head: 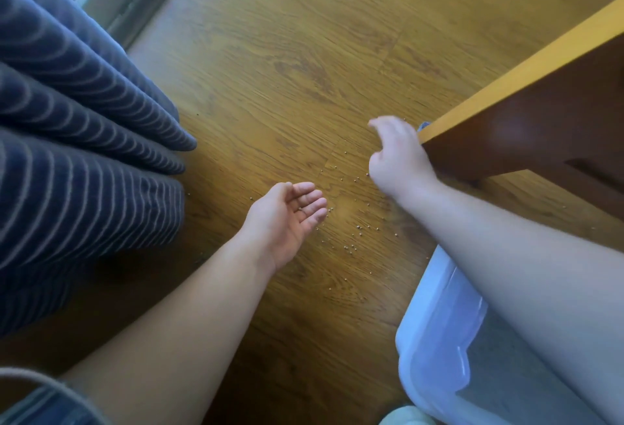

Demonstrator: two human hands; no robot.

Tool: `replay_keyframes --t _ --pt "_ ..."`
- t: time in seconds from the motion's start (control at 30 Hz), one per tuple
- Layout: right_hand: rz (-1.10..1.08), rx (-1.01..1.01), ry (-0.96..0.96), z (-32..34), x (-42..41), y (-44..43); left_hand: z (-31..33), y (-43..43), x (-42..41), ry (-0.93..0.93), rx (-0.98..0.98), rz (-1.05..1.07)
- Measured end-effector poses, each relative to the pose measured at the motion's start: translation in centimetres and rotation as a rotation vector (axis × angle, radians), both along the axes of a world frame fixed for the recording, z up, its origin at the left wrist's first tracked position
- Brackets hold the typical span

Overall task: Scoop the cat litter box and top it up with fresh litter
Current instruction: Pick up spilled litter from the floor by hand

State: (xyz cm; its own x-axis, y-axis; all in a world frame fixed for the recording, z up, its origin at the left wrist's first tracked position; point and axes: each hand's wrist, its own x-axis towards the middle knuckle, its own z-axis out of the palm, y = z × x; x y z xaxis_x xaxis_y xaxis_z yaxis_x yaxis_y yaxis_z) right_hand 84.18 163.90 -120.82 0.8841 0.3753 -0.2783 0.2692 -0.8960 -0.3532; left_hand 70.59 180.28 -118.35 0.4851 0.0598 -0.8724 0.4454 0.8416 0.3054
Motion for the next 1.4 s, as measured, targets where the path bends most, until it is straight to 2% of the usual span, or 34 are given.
replay_keyframes --t 0.1,0.17,0.3,0.47,0.63,0.77,1.07,1.13,1.27,1.4 --pt "-0.154 -0.233 0.154 -0.1 2.8 1.7 0.2 0.0 -0.5 -0.002 -0.002 -0.007" --pt "-0.166 -0.318 0.197 -0.3 2.3 2.7 0.3 0.0 -1.0 -0.002 0.002 -0.018" --pt "-0.109 -0.24 0.189 -0.6 -2.4 1.9 0.3 0.3 -1.5 -0.004 0.011 -0.026" --pt "0.292 -0.229 0.272 0.6 -9.6 -0.5 0.5 0.8 -2.1 -0.025 0.023 -0.03" --pt "0.163 -0.092 0.18 0.4 -6.0 0.9 0.5 2.0 -3.6 0.012 0.036 0.017" --pt "0.21 -0.152 0.199 -0.7 -3.5 3.0 0.1 3.5 -5.3 0.036 0.023 0.043" --pt "0.44 -0.109 0.253 0.1 -11.0 -1.5 -0.3 2.2 -7.5 0.091 0.033 -0.072" --pt "0.403 -0.054 0.269 0.5 -11.0 -2.0 -0.3 1.3 -7.7 0.086 0.02 -0.104" --pt "0.121 -0.029 0.237 1.3 -8.6 -2.7 -0.6 0.2 -7.7 0.082 0.003 -0.156" --pt "0.141 -0.15 0.264 0.7 -8.2 -3.5 -0.8 -0.4 -7.7 0.072 -0.012 -0.212"
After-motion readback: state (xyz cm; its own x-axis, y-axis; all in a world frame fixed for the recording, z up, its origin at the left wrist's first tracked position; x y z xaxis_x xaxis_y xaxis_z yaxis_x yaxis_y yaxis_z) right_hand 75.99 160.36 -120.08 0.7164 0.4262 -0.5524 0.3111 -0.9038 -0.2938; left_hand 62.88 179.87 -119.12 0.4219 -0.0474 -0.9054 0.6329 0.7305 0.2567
